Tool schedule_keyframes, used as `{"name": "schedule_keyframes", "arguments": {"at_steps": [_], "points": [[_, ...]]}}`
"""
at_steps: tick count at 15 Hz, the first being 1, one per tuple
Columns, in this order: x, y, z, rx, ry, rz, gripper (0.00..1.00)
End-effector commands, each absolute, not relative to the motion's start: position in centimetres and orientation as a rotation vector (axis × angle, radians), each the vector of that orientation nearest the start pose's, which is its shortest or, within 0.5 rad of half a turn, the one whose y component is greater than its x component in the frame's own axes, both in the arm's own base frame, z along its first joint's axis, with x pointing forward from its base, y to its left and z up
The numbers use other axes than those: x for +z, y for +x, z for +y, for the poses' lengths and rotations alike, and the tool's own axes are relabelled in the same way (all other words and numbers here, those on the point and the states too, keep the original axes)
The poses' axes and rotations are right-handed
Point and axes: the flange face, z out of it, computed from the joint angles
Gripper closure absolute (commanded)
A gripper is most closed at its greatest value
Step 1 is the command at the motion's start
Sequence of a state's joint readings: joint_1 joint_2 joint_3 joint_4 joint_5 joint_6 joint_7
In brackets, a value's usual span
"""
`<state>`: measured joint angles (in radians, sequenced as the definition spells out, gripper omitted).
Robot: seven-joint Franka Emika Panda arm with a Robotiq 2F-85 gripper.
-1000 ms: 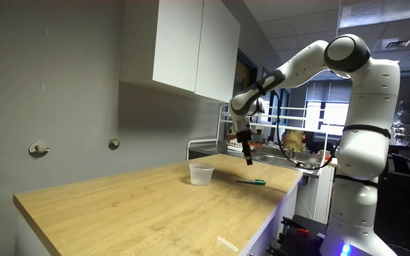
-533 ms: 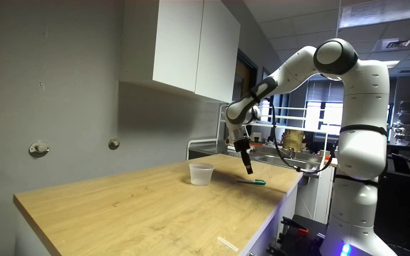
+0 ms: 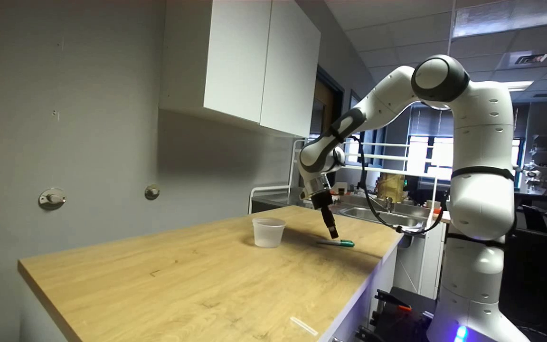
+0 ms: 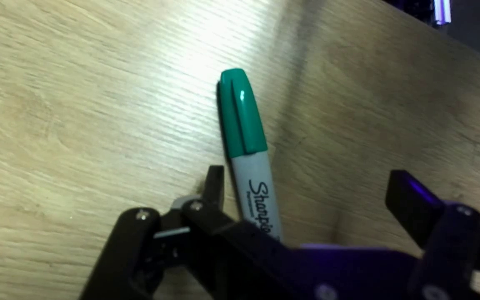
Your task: Put the marker inside the bowl
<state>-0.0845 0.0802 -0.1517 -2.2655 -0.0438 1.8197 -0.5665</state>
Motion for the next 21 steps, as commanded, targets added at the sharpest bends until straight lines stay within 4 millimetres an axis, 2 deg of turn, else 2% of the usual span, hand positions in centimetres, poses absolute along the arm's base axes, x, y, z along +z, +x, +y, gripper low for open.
{"name": "schedule_keyframes", "arguments": {"at_steps": [1,3,4,5,6,7,15,16,18,21], "points": [[29.3,45.4,-11.2,0.757,-2.851,-0.515,0.0],[29.0,45.4,-11.1,0.77,-2.85,-0.517,0.0],[28.8,45.4,-11.1,0.775,-2.853,-0.516,0.07],[28.7,45.5,-11.0,0.781,-2.854,-0.516,0.27],[28.6,45.5,-11.0,0.785,-2.856,-0.516,0.32],[28.6,45.5,-11.0,0.789,-2.856,-0.518,0.32],[28.8,45.7,-11.1,0.796,-2.873,-0.513,0.93],[28.9,45.7,-11.1,0.793,-2.874,-0.512,0.97],[29.2,45.8,-11.2,0.782,-2.88,-0.509,0.93],[29.9,46.0,-11.3,0.756,-2.893,-0.495,0.93]]}}
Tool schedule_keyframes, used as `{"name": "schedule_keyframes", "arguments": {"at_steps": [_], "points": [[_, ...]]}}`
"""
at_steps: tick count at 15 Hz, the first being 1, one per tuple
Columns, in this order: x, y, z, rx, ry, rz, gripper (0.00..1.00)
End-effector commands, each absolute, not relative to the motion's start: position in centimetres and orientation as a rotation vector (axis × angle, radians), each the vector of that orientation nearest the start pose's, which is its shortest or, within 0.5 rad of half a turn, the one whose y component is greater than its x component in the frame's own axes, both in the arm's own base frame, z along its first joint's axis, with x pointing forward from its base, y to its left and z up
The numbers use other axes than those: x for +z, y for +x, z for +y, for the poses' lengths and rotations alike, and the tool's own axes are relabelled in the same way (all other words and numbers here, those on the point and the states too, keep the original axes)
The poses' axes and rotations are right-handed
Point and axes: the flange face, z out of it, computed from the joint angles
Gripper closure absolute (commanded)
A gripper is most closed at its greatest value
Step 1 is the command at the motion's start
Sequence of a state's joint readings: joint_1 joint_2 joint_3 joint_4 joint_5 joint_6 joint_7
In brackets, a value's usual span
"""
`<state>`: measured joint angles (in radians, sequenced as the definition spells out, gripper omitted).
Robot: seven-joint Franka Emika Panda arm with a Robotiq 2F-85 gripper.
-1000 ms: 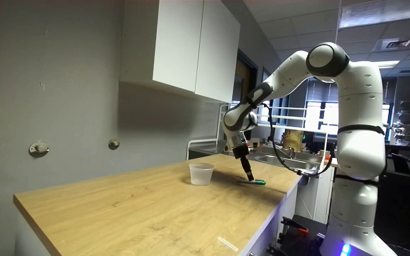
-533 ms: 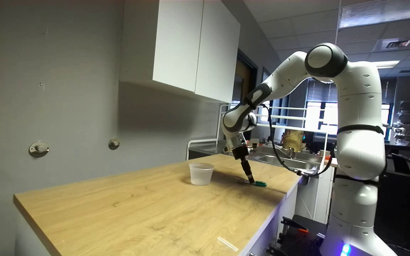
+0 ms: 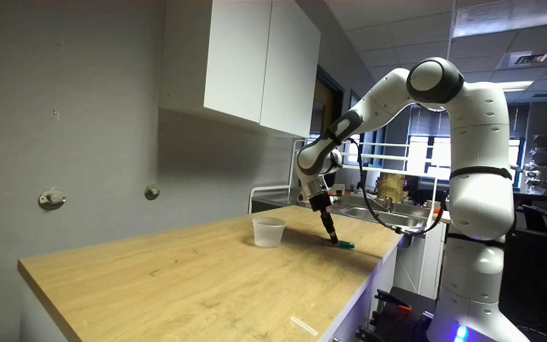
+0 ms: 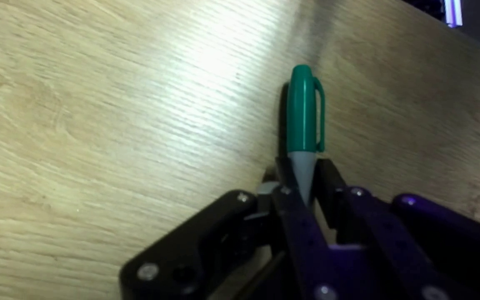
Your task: Put the marker inside the bowl
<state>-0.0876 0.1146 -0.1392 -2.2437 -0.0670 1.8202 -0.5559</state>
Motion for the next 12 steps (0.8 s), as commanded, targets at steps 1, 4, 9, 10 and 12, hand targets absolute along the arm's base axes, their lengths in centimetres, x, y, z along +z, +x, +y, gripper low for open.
{"name": "schedule_keyframes", "arguments": {"at_steps": [1,4,9,10,12], "points": [[30.3,46.0,-11.4,0.742,-2.897,-0.485,0.93],[31.8,46.1,-11.6,0.699,-2.924,-0.456,0.93],[36.7,45.8,-11.4,0.541,-3.009,-0.308,0.93],[38.0,45.8,-11.3,0.491,-3.025,-0.258,0.93],[41.3,45.6,-10.7,0.38,-3.036,-0.141,0.93]]}}
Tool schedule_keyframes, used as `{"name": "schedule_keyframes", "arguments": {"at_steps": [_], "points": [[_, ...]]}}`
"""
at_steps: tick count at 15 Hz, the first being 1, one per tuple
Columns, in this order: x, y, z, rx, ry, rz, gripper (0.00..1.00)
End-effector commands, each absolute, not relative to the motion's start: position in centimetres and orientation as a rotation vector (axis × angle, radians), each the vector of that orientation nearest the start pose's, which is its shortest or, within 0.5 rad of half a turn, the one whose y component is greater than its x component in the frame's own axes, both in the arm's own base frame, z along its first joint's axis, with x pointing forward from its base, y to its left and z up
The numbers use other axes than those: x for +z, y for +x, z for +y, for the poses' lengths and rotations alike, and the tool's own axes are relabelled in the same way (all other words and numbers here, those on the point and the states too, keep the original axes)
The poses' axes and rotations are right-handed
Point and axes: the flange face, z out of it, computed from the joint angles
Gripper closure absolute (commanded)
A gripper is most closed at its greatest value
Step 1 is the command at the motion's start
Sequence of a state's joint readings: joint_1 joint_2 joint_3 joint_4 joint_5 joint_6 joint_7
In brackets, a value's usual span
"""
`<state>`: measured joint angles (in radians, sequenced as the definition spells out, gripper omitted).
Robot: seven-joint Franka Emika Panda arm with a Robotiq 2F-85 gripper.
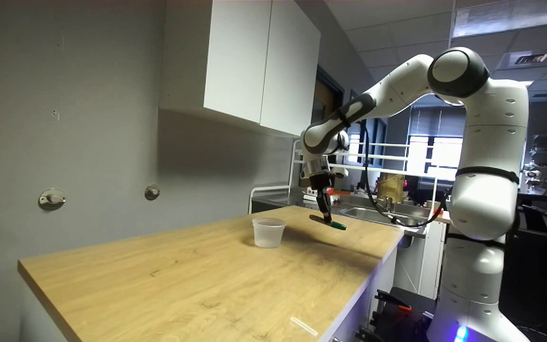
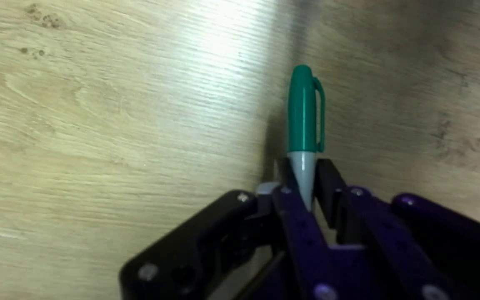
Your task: Put the marker inside the bowl
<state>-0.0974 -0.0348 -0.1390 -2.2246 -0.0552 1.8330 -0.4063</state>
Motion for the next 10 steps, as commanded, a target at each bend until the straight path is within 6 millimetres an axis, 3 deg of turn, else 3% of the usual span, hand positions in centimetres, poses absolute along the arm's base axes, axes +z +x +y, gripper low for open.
{"name": "schedule_keyframes", "arguments": {"at_steps": [1,6,10], "points": [[42.8,45.7,-10.3,0.323,-3.036,-0.088,0.93],[49.0,48.4,-6.5,0.034,-3.008,0.12,0.93],[50.6,51.9,-2.7,-0.041,-3.033,0.154,0.93]]}}
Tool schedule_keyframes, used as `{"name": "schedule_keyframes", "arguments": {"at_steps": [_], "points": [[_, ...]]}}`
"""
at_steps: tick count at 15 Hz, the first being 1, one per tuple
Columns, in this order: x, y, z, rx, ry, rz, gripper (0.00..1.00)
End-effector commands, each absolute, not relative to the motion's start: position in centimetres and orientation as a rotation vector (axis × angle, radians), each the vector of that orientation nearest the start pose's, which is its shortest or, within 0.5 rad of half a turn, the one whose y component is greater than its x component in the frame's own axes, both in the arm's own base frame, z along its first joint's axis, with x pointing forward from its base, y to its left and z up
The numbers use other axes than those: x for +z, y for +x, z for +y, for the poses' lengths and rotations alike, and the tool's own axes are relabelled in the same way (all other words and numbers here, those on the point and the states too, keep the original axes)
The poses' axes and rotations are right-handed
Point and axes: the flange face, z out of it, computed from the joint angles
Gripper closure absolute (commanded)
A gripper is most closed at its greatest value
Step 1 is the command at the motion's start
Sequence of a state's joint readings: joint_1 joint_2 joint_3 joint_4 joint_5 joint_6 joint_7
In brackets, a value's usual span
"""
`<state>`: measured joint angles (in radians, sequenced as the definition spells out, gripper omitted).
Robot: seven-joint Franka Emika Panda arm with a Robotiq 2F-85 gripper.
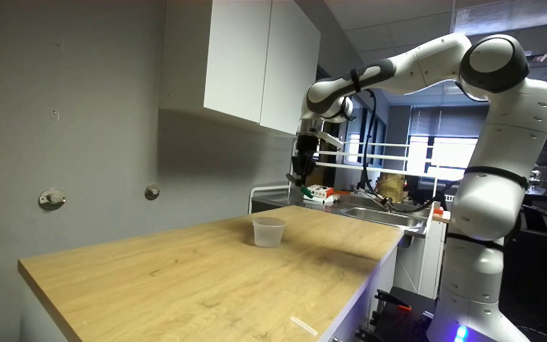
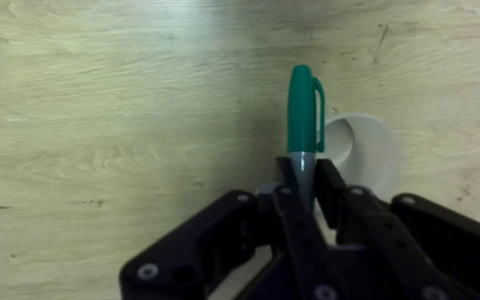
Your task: Put the marker inside the bowl
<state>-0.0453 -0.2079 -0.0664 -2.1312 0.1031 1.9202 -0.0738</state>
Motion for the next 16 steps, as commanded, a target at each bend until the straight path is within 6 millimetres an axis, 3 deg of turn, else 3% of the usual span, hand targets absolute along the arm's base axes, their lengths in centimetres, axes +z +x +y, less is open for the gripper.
{"name": "schedule_keyframes", "arguments": {"at_steps": [1,10,16], "points": [[50.6,52.8,-1.8,-0.043,-3.04,0.155,0.93],[46.2,59.8,4.1,0.057,-3.058,0.111,0.92],[42.4,61.9,4.9,0.135,-3.075,0.096,0.92]]}}
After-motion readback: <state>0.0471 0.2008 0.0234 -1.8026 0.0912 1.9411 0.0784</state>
